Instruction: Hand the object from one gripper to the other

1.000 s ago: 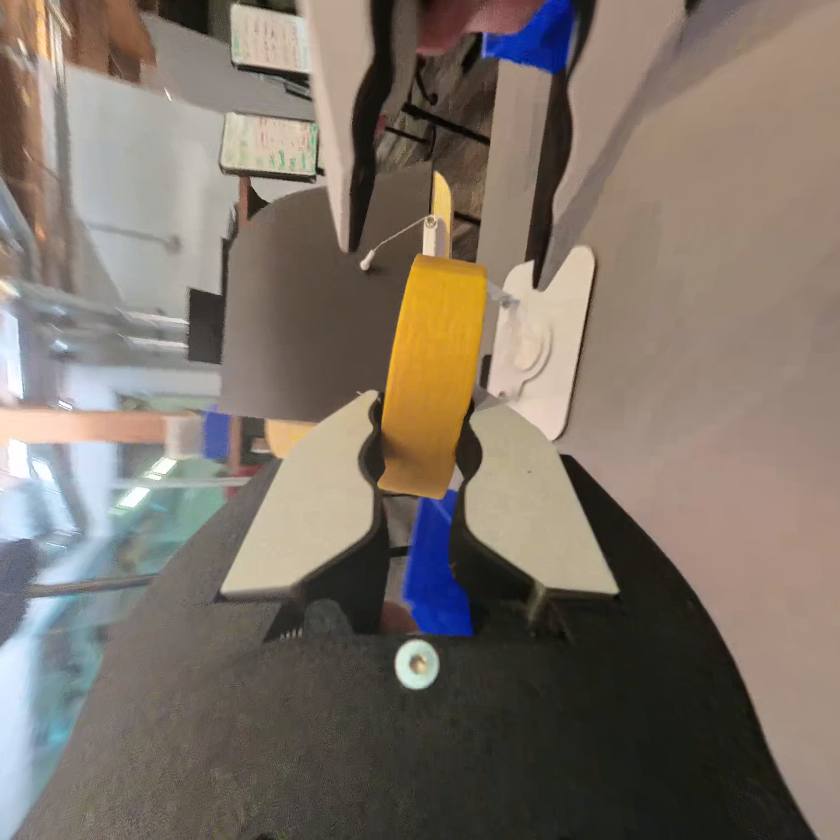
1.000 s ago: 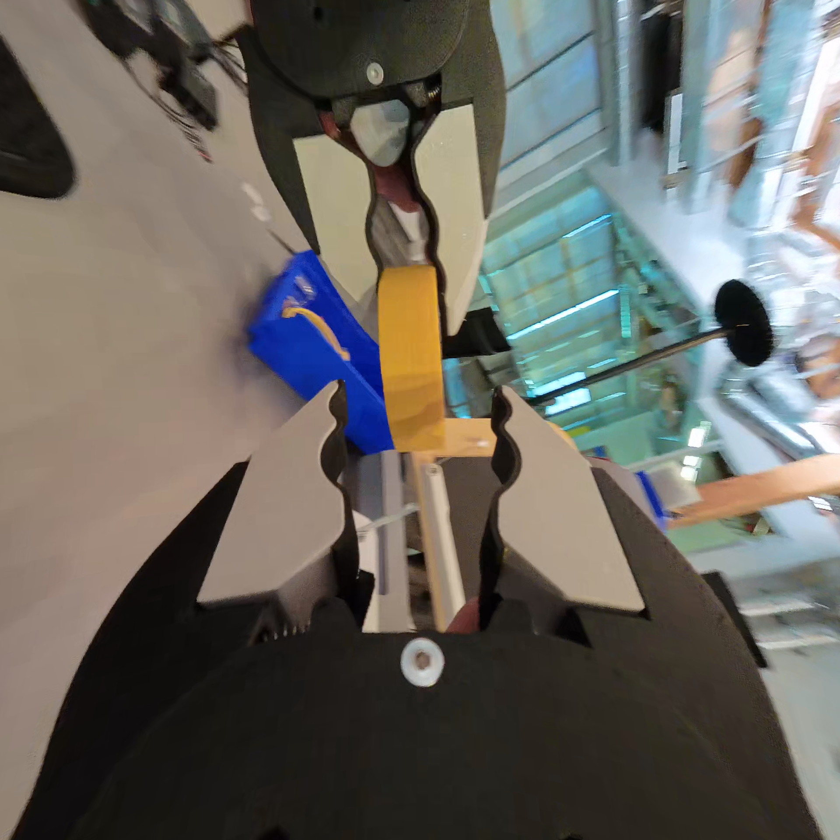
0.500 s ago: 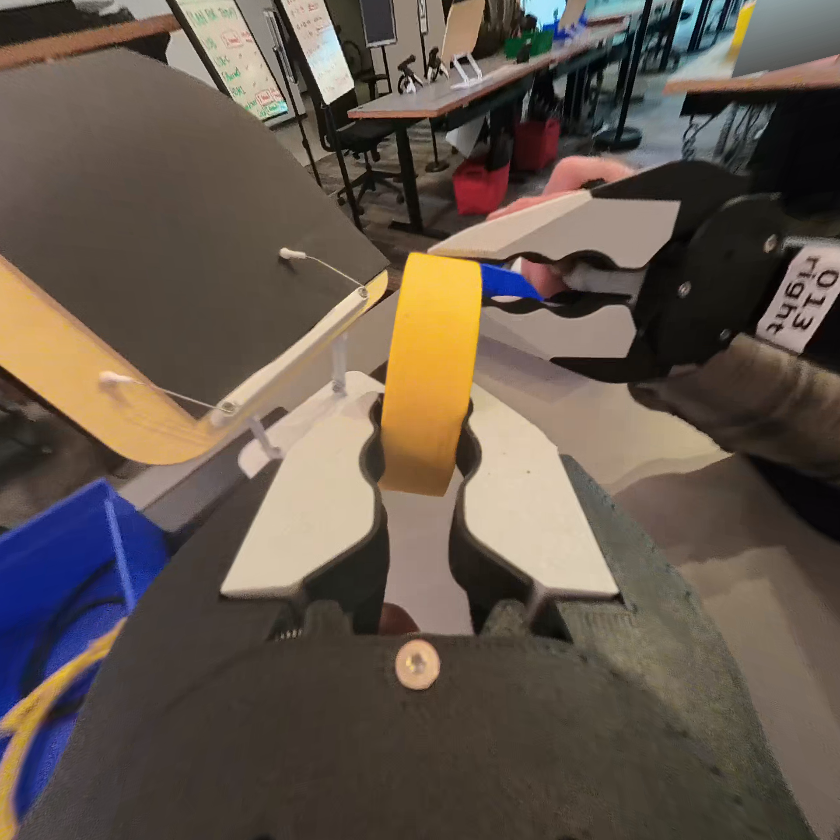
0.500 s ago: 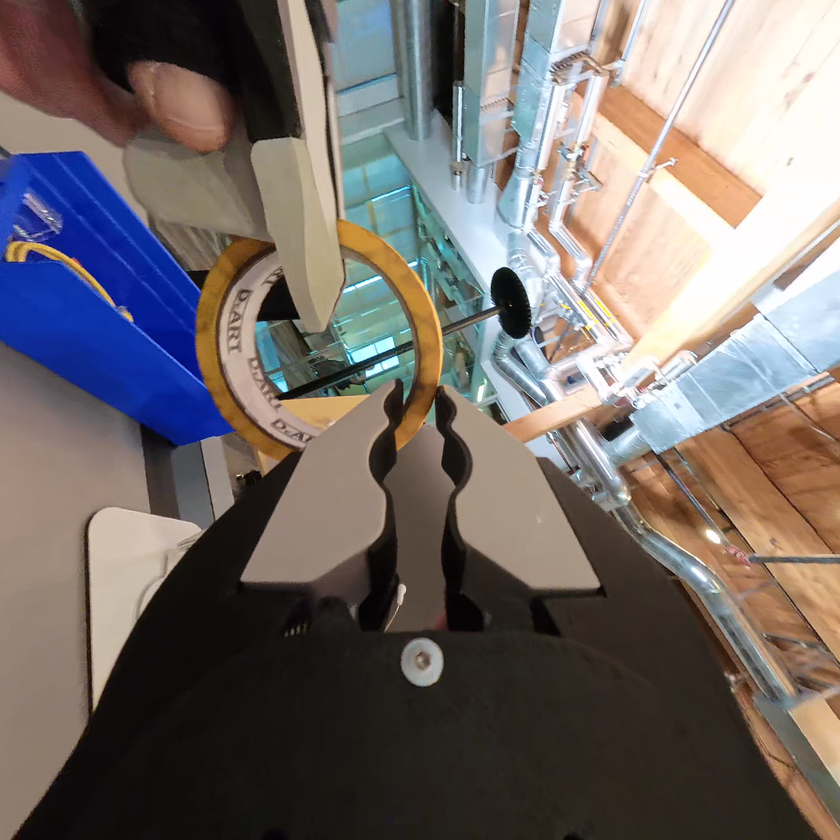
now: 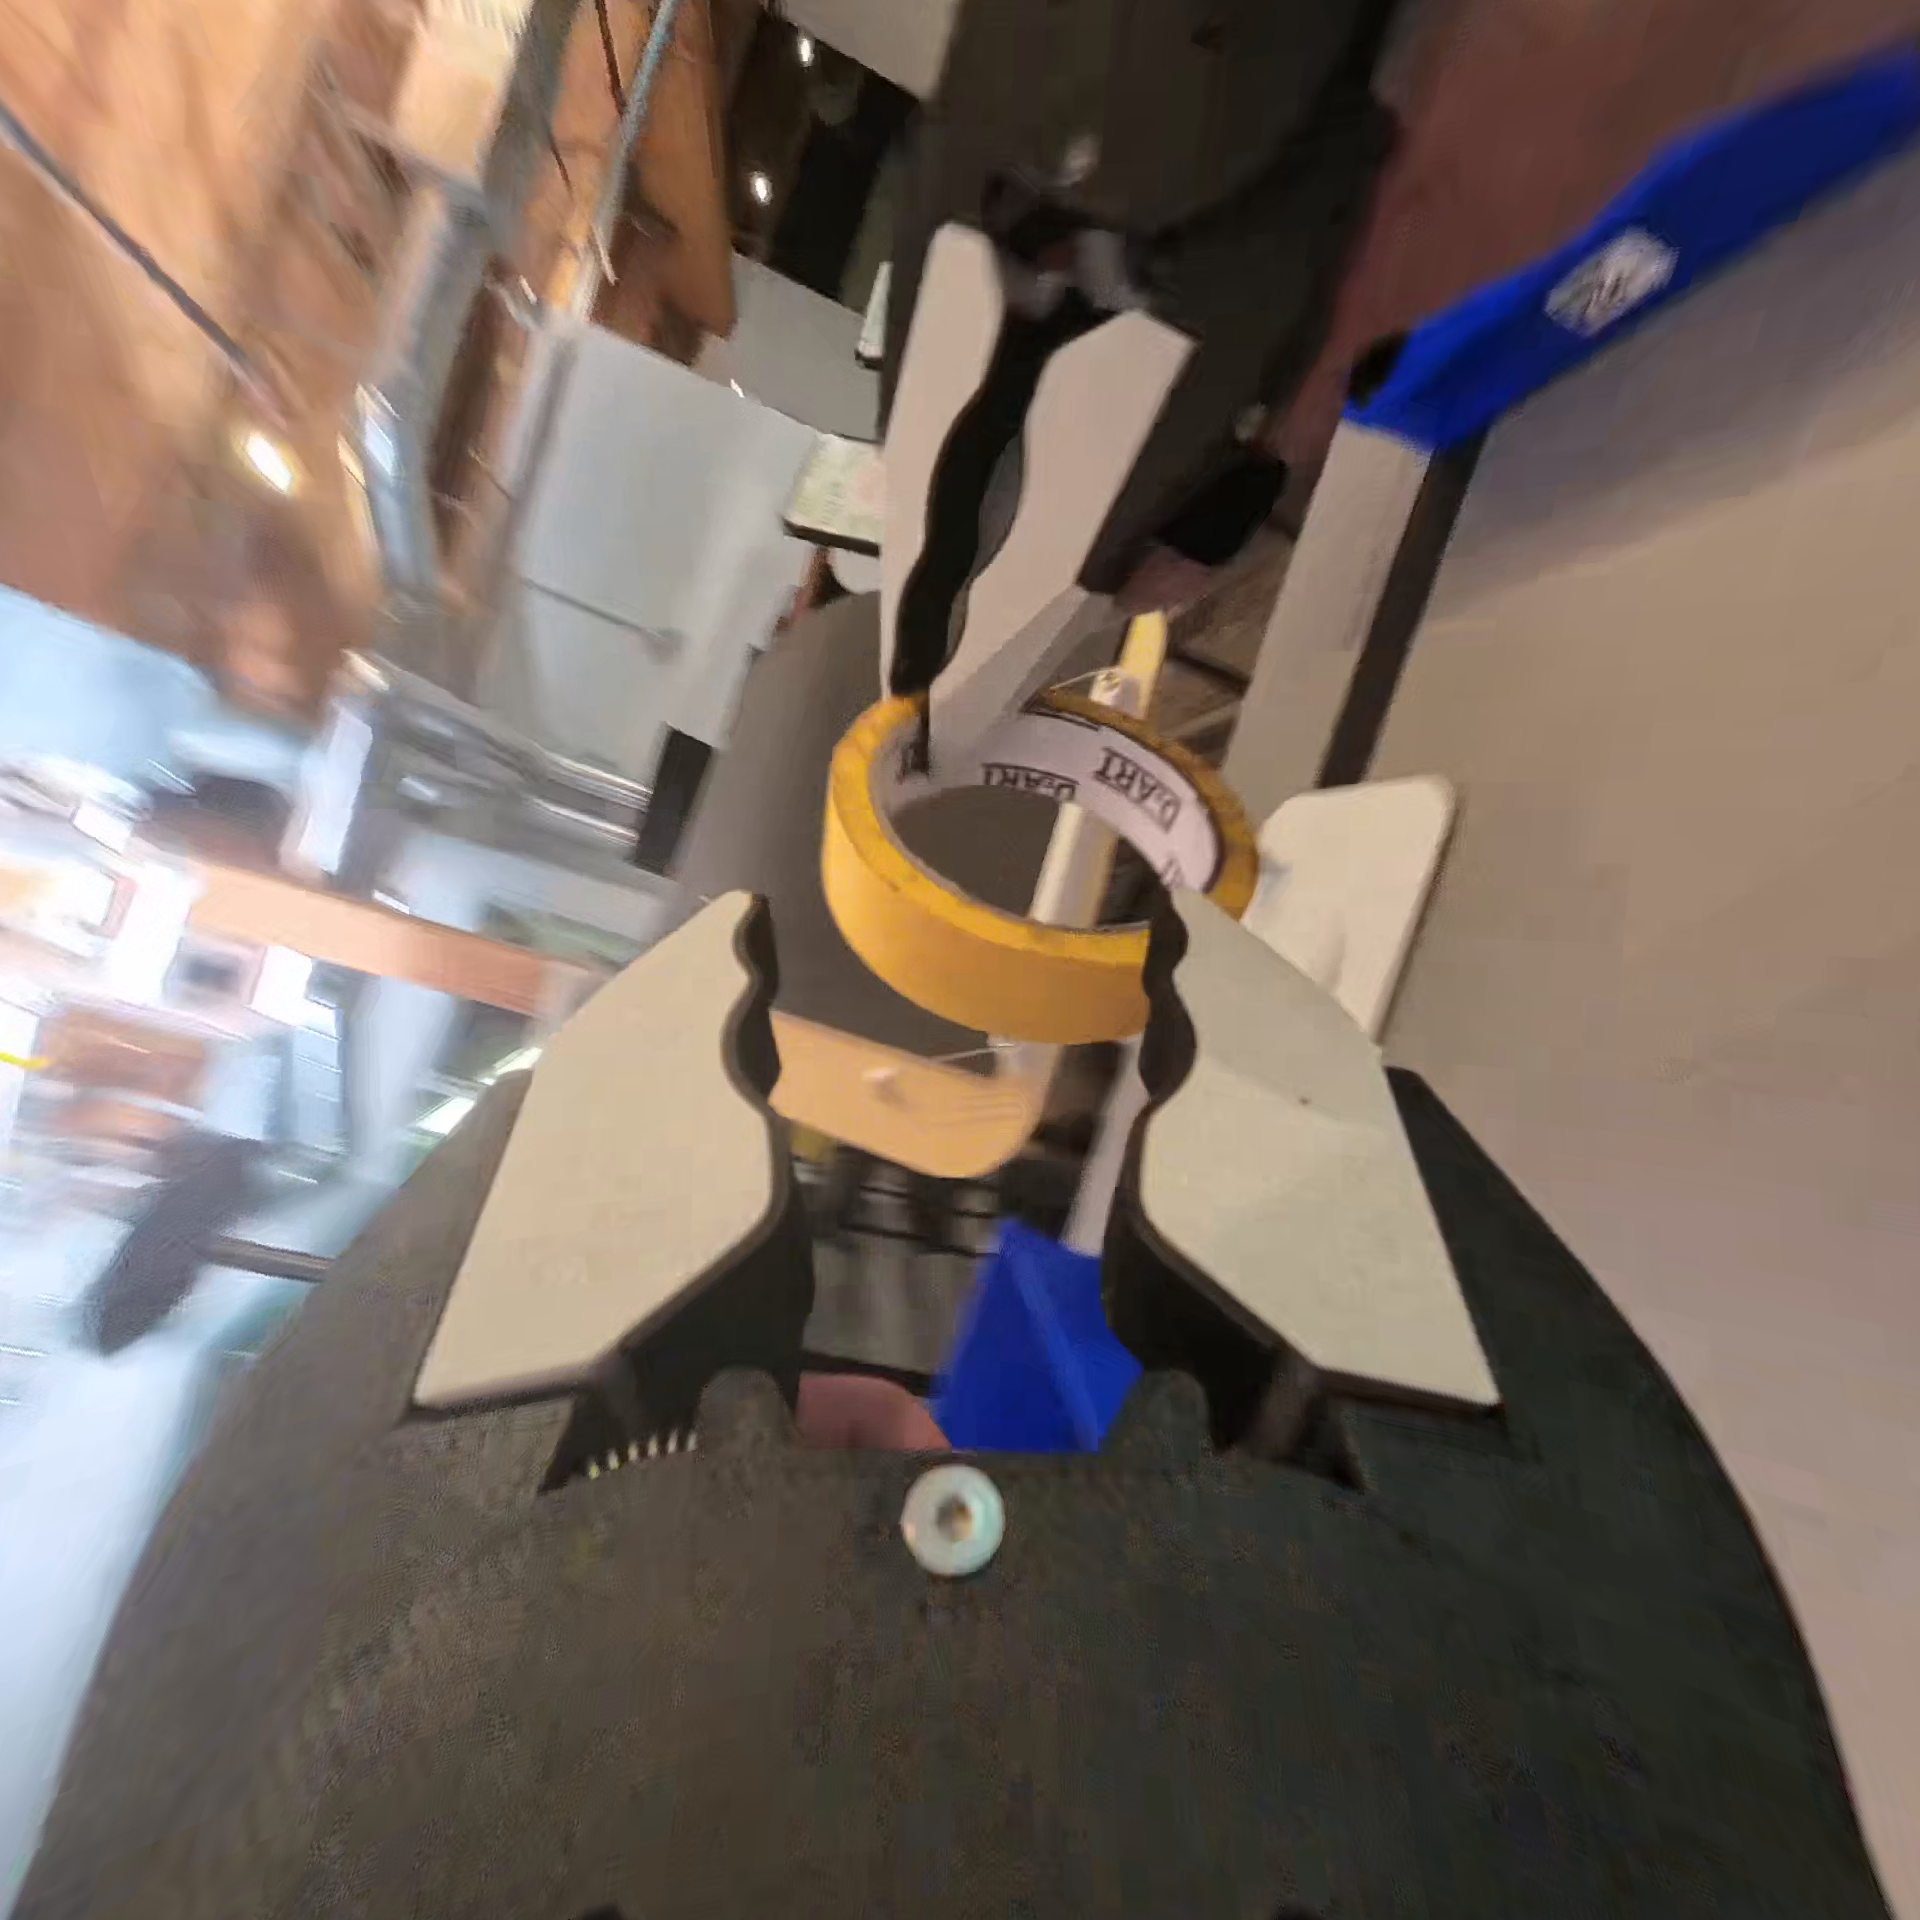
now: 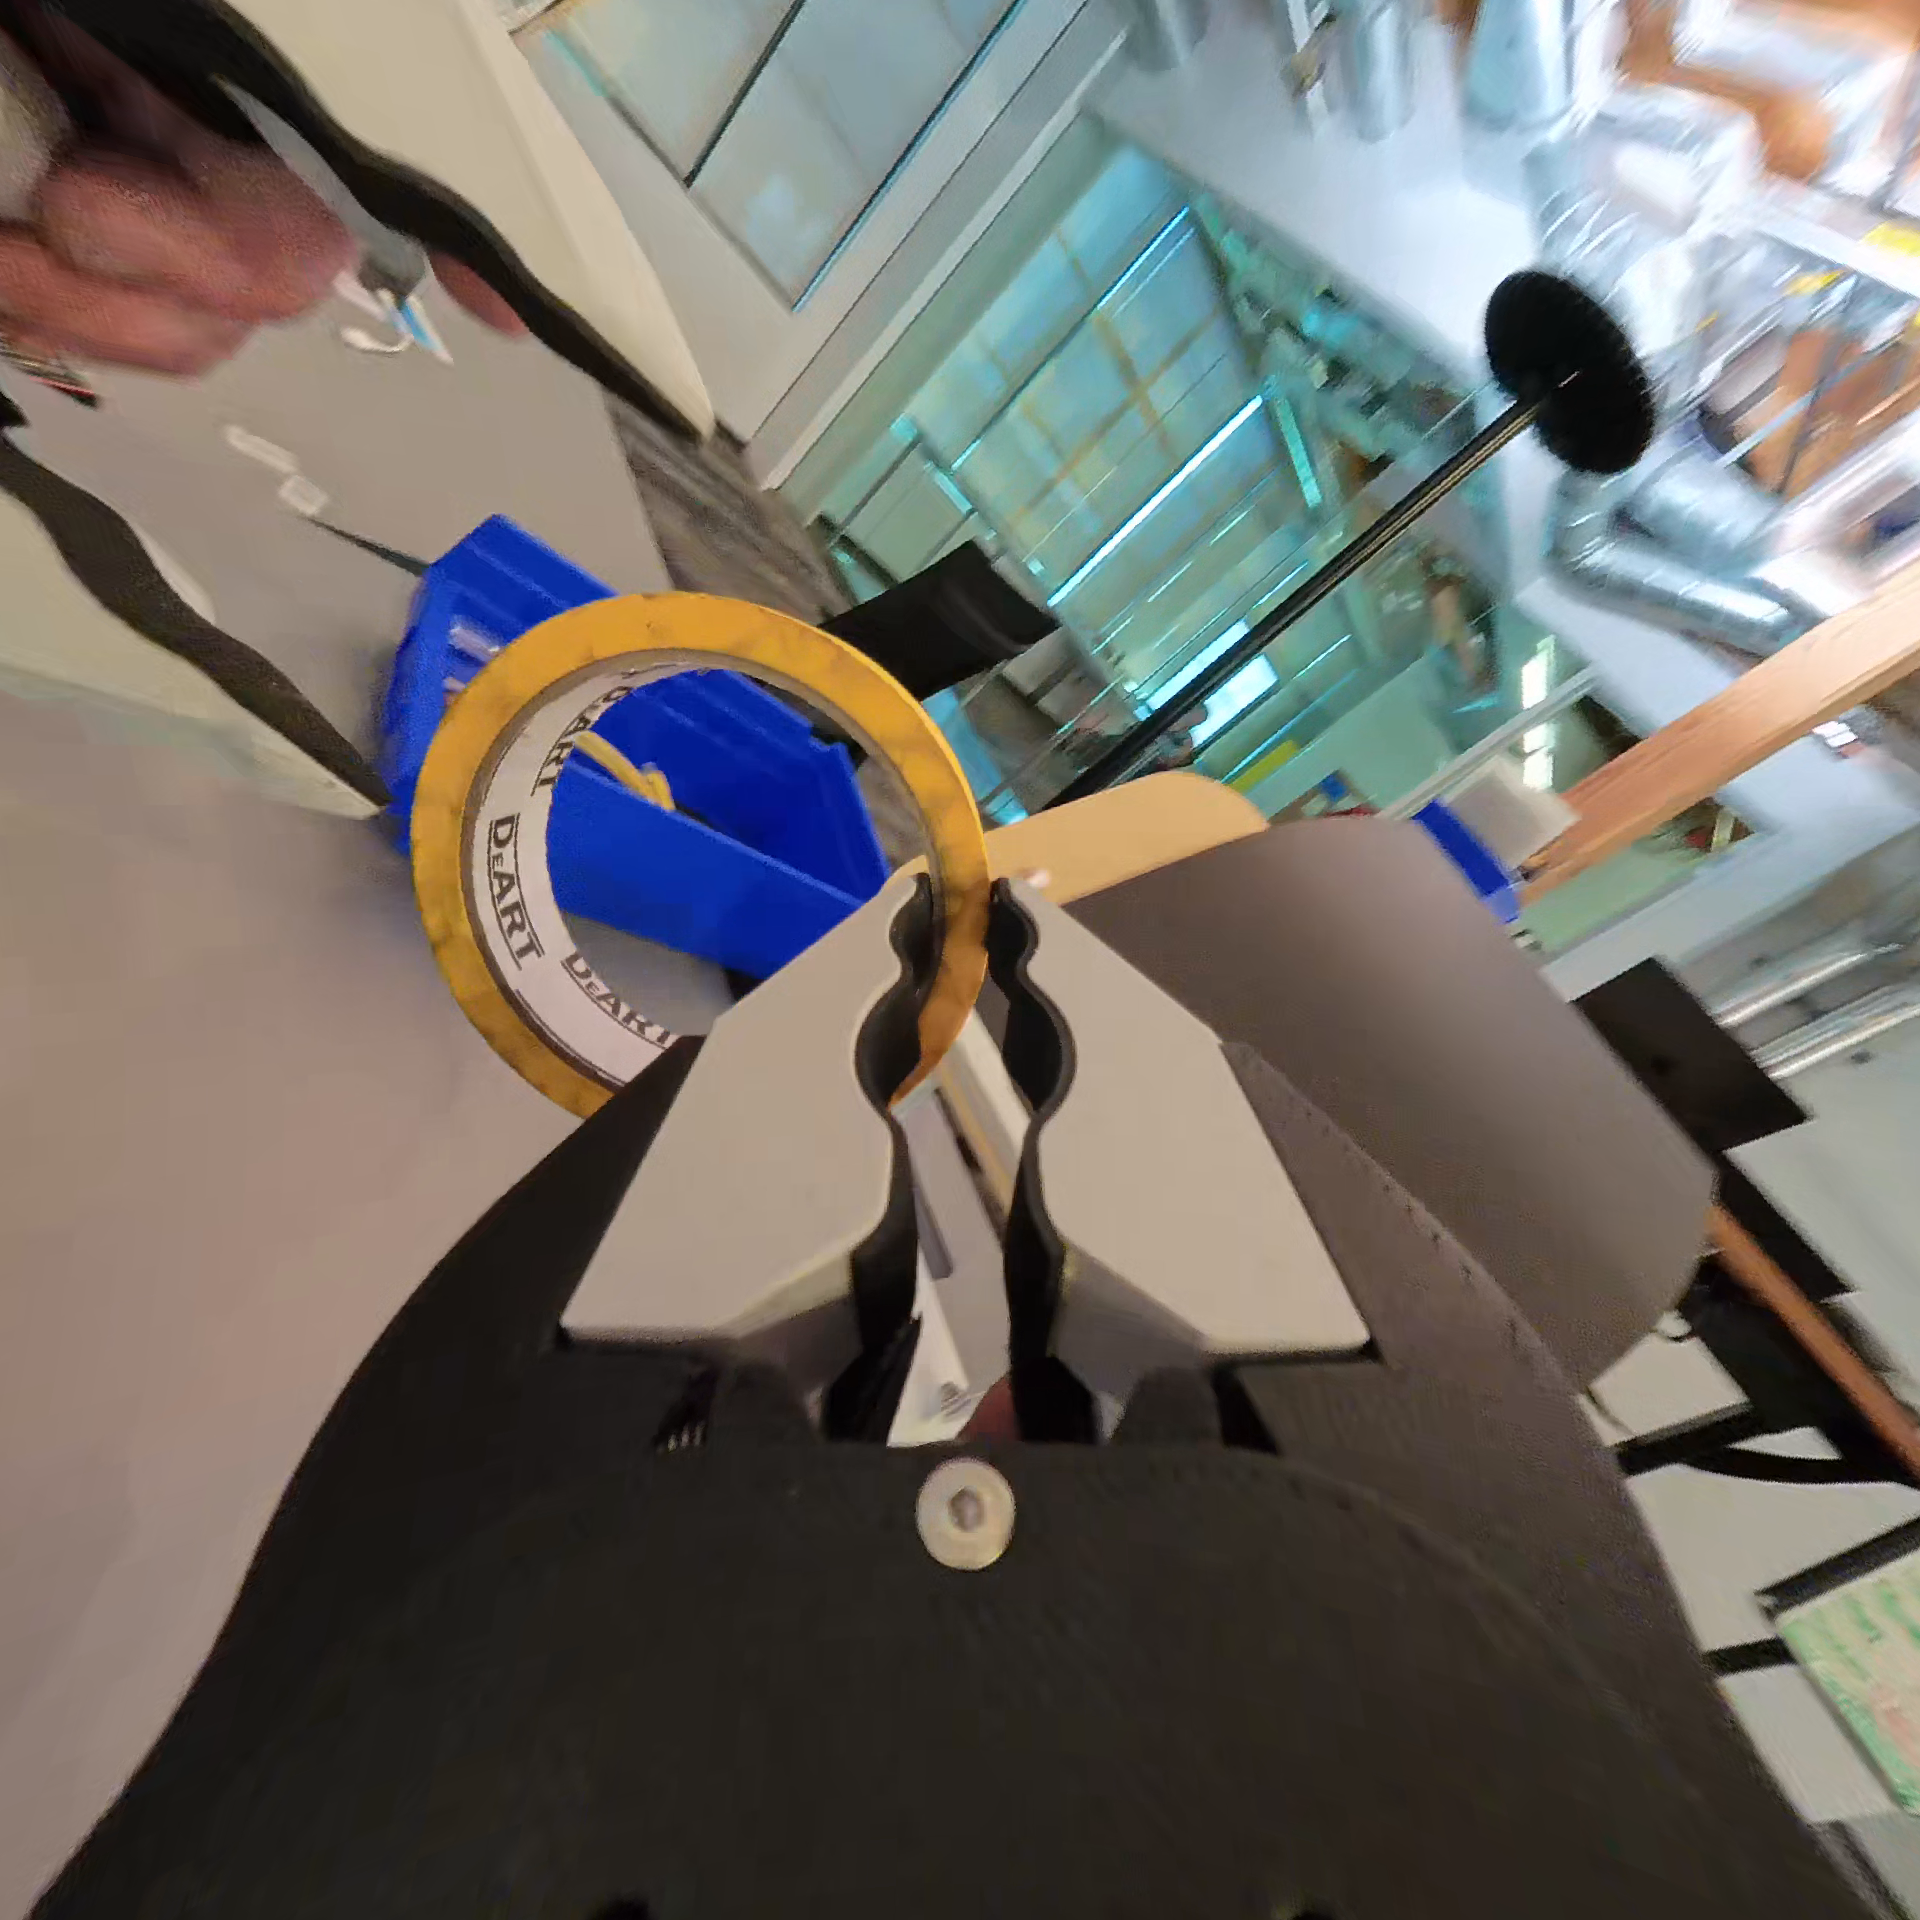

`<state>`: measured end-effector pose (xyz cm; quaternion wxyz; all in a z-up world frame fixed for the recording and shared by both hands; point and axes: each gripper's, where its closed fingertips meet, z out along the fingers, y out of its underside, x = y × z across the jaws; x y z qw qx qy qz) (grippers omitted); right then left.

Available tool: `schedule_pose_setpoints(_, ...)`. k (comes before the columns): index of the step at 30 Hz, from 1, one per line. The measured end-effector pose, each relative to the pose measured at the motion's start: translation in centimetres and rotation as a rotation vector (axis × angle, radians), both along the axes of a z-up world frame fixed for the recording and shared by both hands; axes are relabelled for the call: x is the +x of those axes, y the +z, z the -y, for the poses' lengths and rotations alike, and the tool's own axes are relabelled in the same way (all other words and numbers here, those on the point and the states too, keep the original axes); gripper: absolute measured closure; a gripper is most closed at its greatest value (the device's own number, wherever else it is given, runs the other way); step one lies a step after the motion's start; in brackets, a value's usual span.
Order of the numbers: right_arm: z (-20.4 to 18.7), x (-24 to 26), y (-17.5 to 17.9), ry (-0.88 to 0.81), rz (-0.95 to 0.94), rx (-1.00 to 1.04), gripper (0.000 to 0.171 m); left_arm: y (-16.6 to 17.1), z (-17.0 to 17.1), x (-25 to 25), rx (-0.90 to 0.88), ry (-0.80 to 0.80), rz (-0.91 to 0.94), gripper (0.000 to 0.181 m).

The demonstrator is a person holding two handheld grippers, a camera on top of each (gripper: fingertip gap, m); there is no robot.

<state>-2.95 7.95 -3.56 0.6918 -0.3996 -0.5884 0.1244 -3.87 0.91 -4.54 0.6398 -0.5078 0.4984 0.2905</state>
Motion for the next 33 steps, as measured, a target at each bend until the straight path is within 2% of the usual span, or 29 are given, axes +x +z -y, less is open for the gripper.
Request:
schedule_pose_setpoints(3,-0.4,-0.5,-1.8,0.024,0.055,-0.162,0.165,-1.5,0.9,1.2,0.21,0.02,-0.424,0.114)
schedule_pose_setpoints(5,-0.3,-0.8,-2.9,0.06,0.079,-0.273,0.165,-3.7,1.0,1.6,0.25,-0.002,-0.63,0.116)
schedule_pose_setpoints(9,0.9,-1.0,-5.6,0.173,0.184,-0.488,0.165,-6.2,0.1,0.3,0.248,0.015,-0.775,0.117)
schedule_pose_setpoints(11,1.3,-1.2,-6.7,0.199,0.227,-0.558,0.165,-6.9,-0.1,0.1,0.272,0.011,-0.815,0.123)
schedule_pose_setpoints(13,1.5,-1.3,-8.1,0.204,0.281,-0.589,0.165,-7.3,0.2,0.7,0.302,-0.026,-0.831,0.145)
schedule_pose_setpoints(16,1.6,-1.5,-9.0,0.215,0.307,-0.634,0.165,-8.1,0.4,0.8,0.282,-0.034,-0.821,0.147)
schedule_pose_setpoints(19,1.7,-1.9,-7.8,0.247,0.231,-0.601,0.16,-7.7,0.2,0.5,0.249,-0.004,-0.725,0.15)
schedule_pose_setpoints(23,0.7,-1.3,-4.8,0.248,0.09,-0.508,0.122,-6.1,-0.6,-1.3,0.1,0.073,-0.414,0.151)
schedule_pose_setpoints(24,0.7,-1.0,-4.3,0.271,0.063,-0.526,0.122,-5.8,-0.8,-1.7,0.064,0.079,-0.334,0.151)
schedule_pose_setpoints(28,0.8,0.1,-2.6,0.384,-0.039,-0.533,0.108,-4.2,-0.9,-3.0,-0.088,0.071,0.057,0.151)
schedule_pose_setpoints(33,1.5,0.3,-2.9,0.37,-0.002,-0.221,0.097,-3.4,-1.0,-3.1,-0.44,-0.015,0.629,0.151)
